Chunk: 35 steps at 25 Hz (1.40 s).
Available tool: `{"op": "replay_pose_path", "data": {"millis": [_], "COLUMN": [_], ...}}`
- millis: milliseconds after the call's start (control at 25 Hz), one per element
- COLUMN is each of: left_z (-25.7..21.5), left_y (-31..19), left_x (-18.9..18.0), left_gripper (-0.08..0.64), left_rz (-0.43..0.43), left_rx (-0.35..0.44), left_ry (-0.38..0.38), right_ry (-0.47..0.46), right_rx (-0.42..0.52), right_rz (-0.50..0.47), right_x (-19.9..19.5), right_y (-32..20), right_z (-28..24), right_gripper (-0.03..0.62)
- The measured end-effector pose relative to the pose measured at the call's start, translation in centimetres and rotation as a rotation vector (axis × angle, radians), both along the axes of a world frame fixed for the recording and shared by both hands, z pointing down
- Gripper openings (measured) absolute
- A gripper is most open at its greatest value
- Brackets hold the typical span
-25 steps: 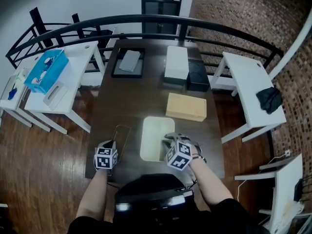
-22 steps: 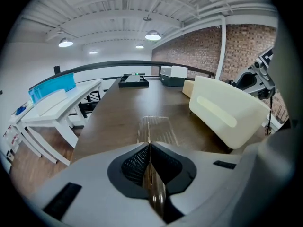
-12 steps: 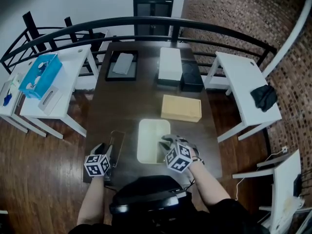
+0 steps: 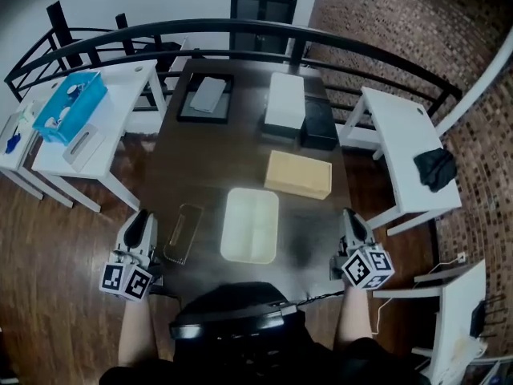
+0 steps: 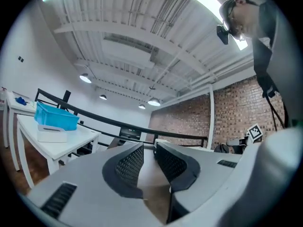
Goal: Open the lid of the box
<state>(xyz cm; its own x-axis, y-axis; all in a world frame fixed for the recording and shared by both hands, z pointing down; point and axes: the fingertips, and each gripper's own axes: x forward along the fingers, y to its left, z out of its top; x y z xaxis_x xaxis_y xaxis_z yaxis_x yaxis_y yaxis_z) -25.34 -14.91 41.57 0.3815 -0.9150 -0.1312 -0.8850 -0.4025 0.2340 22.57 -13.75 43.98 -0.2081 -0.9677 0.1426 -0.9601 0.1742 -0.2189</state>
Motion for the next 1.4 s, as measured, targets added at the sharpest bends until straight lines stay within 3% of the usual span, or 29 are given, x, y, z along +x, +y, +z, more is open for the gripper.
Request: {"op": "replay_pose_path", "data": {"millis": [120,280,440,920,1400], "left_z": [0.2,1.7,1.6,-0.9,0.0], "left_y": [1.4,1.9,2.0,2.8,3.1], "left_x": [0.0,0.5,0.4,2.3,0.0], "left_gripper": [0.083,0.083,0.083,0.063,0.049], "left_rz": [-0.014,-0.008,-0.008,0.083,0.045], "left_rx": [-0.01,-0.05,-0.049,0.024,0.0], "left_ry": [-0.007,0.009,0.05,0.039,0.066], "right_ry": [-0.03,-0.093,-0.065,-0.026,-0.022], "right_rx": [-0.012,-0.004,-0.006,0.069,0.056], "right_rz": [0.097,0.13,0.116,0.058,0.056], "right_x": [2.8,3.4,2.6,-0.1,0.1], "right_y": [1.4,2.4,2.9,2.3,3.2], "right_z": [1.3,1.4,1.1,-2.0,-1.5], "right_gripper": [0.002,0.002,0.002,0.0,0.0]}}
